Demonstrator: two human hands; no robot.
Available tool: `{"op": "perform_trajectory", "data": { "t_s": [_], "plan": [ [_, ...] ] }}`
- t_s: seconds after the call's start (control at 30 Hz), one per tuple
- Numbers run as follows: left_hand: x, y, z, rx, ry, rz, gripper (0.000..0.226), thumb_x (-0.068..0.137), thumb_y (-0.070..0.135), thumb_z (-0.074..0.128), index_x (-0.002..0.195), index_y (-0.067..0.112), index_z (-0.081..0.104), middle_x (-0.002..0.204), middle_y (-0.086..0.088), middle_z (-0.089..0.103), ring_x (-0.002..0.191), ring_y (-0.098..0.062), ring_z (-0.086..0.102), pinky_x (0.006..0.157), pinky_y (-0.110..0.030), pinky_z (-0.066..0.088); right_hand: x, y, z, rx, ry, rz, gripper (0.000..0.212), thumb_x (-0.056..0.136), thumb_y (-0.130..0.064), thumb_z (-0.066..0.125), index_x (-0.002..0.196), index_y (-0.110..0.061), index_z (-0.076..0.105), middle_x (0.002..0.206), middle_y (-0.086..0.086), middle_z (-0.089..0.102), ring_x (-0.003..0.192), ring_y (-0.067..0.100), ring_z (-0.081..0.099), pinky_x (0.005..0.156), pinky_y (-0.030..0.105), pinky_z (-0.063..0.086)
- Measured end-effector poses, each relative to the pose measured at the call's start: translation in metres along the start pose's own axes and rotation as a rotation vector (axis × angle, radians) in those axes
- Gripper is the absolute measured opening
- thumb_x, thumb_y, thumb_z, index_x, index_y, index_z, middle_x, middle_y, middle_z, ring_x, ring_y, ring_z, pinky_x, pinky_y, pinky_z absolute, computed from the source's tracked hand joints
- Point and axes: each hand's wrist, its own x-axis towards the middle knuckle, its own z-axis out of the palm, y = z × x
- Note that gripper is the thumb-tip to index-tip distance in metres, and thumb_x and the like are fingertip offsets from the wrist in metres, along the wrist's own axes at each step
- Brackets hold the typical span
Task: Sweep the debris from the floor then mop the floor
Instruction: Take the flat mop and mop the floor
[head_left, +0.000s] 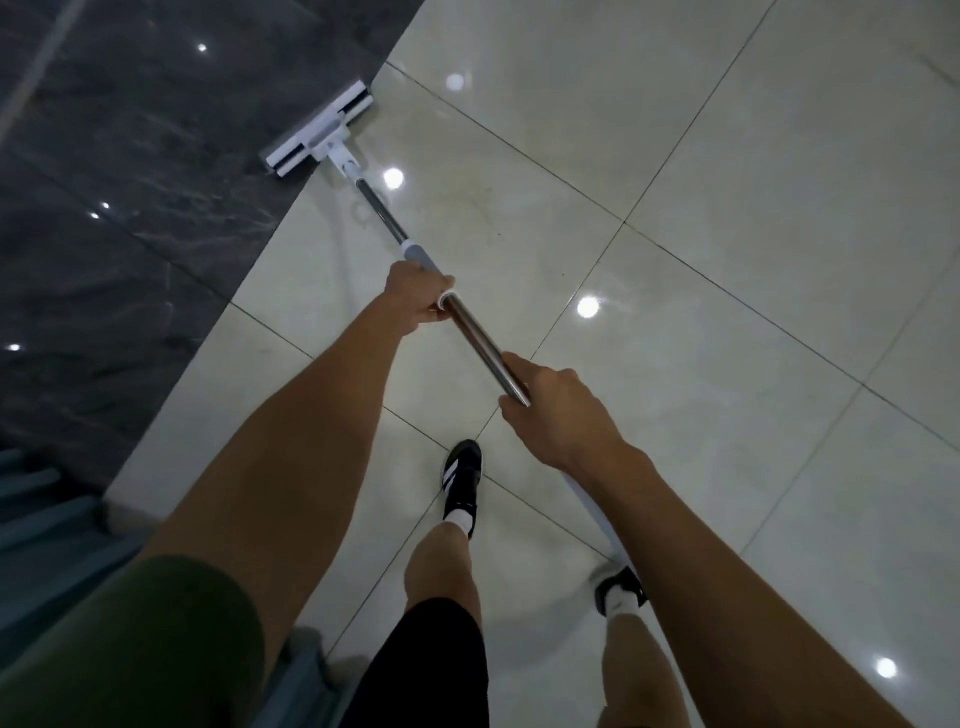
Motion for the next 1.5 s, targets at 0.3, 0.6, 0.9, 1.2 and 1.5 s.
{"op": "perform_trajectory", "data": {
  "t_s": [0.3,0.6,0.9,1.2,1.5],
  "plan": [
    [-0.048,-0.062,0.156,-0.05,0.009,-0.053,0.051,0.089,0.009,0.071,0.132,-0.001,0.046,0.126,-0.018,0.056,0.103,-0.029,0.066,0.071,-0.042,0.061,-0.071,0.159,-0.056,-0.057,-0.068,0.008,0.049,0.103,-0.038,0.041,0.15,-0.04,0.028,0.092,0.008,0.063,0.076,0.025,0.062,0.073,0.042,0.057],
    [-0.168,-0.135,0.408,0.058,-0.059,-0.088,0.055,0.087,0.009,0.069,0.134,-0.004,0.046,0.125,-0.023,0.059,0.1,-0.034,0.068,0.07,-0.046,0.063,-0.215,0.393,-0.16,-0.045,-0.075,0.238,0.047,0.096,-0.051,0.048,0.136,-0.068,0.03,0.086,-0.011,0.063,0.071,0.011,0.062,0.069,0.034,0.055],
    [-0.182,-0.13,0.442,-0.031,0.055,-0.129,0.06,0.082,0.002,0.075,0.135,0.001,0.046,0.131,-0.018,0.049,0.106,-0.038,0.063,0.079,-0.051,0.059,-0.22,0.41,-0.182,-0.144,-0.115,0.148,0.053,0.098,-0.045,0.047,0.144,-0.056,0.024,0.084,0.0,0.058,0.072,0.022,0.058,0.069,0.037,0.054],
    [-0.117,-0.073,0.375,-0.098,0.139,-0.088,0.051,0.082,-0.002,0.074,0.127,0.003,0.05,0.121,-0.018,0.057,0.096,-0.033,0.068,0.057,-0.036,0.06,-0.132,0.343,-0.181,-0.13,-0.143,0.029,0.05,0.102,-0.039,0.043,0.15,-0.043,0.03,0.077,-0.005,0.05,0.067,0.018,0.052,0.061,0.031,0.044],
    [-0.045,0.007,0.301,-0.252,0.211,-0.053,0.046,0.081,0.0,0.074,0.123,0.002,0.055,0.112,-0.017,0.063,0.088,-0.028,0.069,0.063,-0.043,0.062,-0.027,0.262,-0.198,-0.216,-0.123,-0.062,0.047,0.102,-0.037,0.042,0.149,-0.039,0.032,0.095,0.002,0.062,0.075,0.019,0.051,0.061,0.03,0.04]
  ]
}}
